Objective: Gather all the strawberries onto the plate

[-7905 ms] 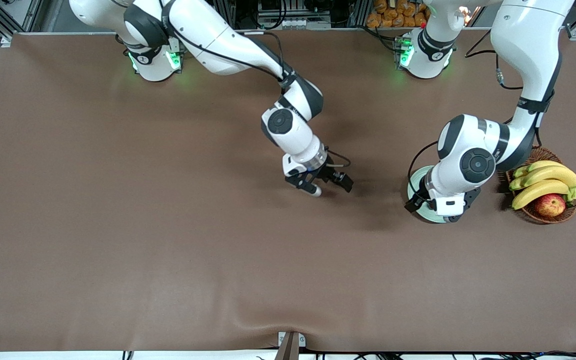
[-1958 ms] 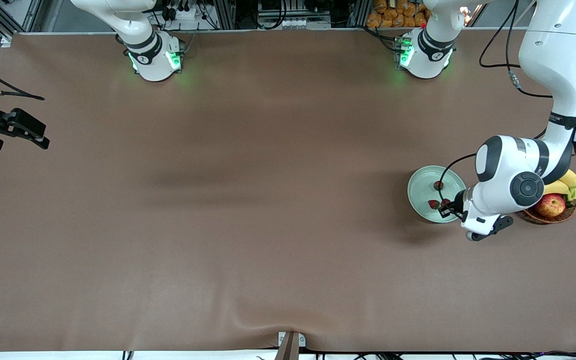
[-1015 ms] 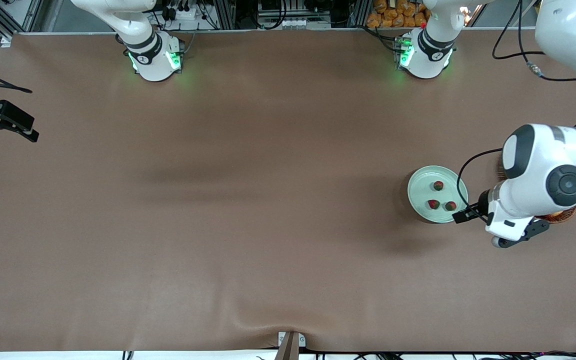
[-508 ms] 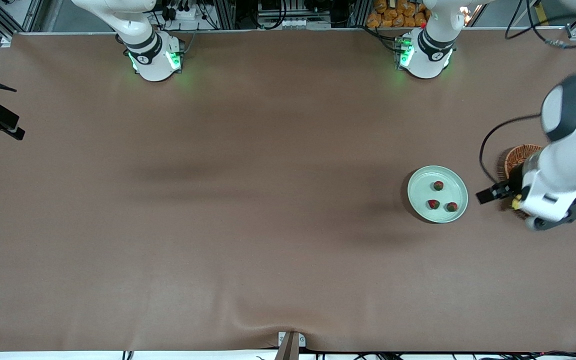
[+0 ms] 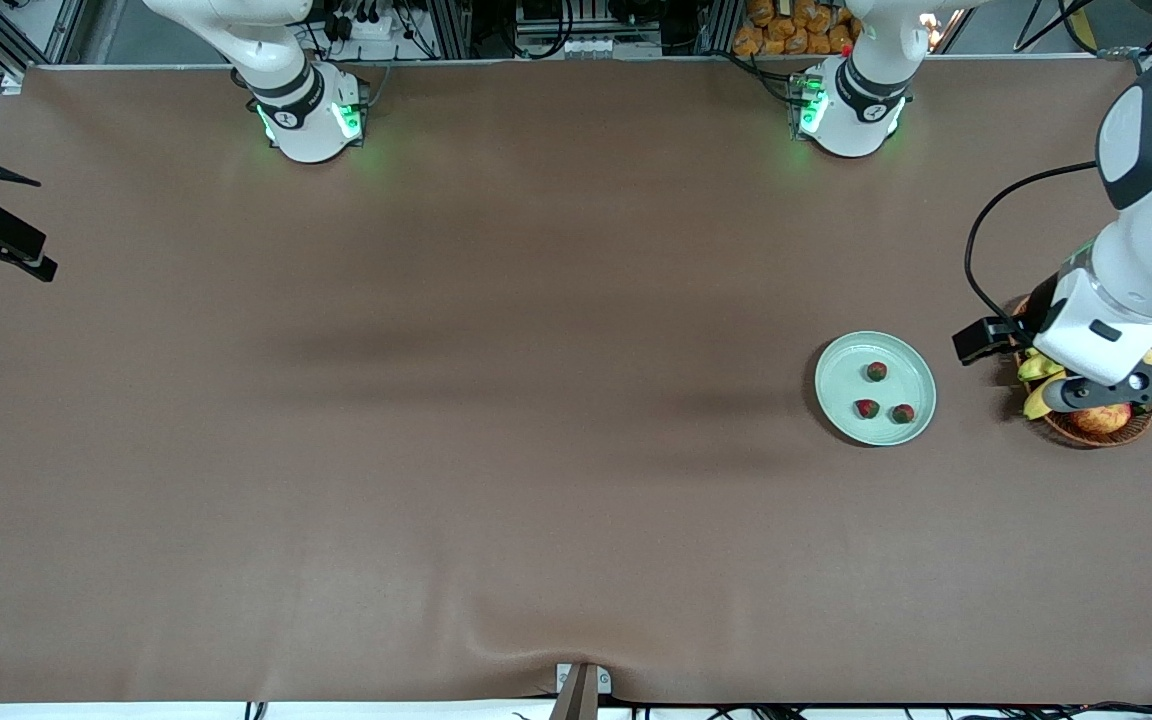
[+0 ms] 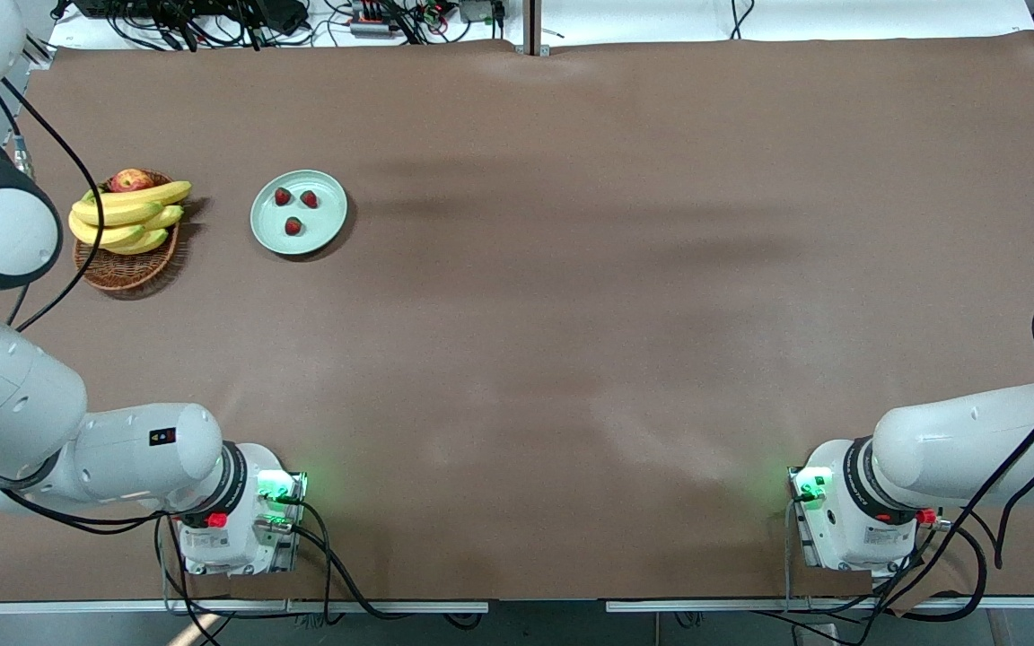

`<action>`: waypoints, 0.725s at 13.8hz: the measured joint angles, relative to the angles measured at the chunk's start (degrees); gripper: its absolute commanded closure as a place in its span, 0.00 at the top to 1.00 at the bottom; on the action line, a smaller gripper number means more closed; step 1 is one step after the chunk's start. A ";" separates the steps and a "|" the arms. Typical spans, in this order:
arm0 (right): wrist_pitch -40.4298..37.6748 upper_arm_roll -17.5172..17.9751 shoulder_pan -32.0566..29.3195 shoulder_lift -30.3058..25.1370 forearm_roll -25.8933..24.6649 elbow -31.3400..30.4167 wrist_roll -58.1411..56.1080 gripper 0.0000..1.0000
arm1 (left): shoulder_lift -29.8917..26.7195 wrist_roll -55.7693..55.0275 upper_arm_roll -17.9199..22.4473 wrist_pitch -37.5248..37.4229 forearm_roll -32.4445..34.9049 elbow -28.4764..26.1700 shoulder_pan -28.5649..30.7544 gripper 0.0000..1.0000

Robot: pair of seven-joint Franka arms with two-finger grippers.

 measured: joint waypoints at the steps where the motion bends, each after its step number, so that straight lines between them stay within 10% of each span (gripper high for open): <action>1: -0.09 0.07 0.09 0.04 0.00 0.00 0.00 1.00 | -0.24 2.54 -0.11 -0.55 -1.40 0.12 0.04 1.00; 10: -0.98 0.36 0.42 0.55 0.00 -0.01 -0.02 1.00 | -3.85 19.30 -0.13 -5.64 -8.05 -0.03 3.46 1.00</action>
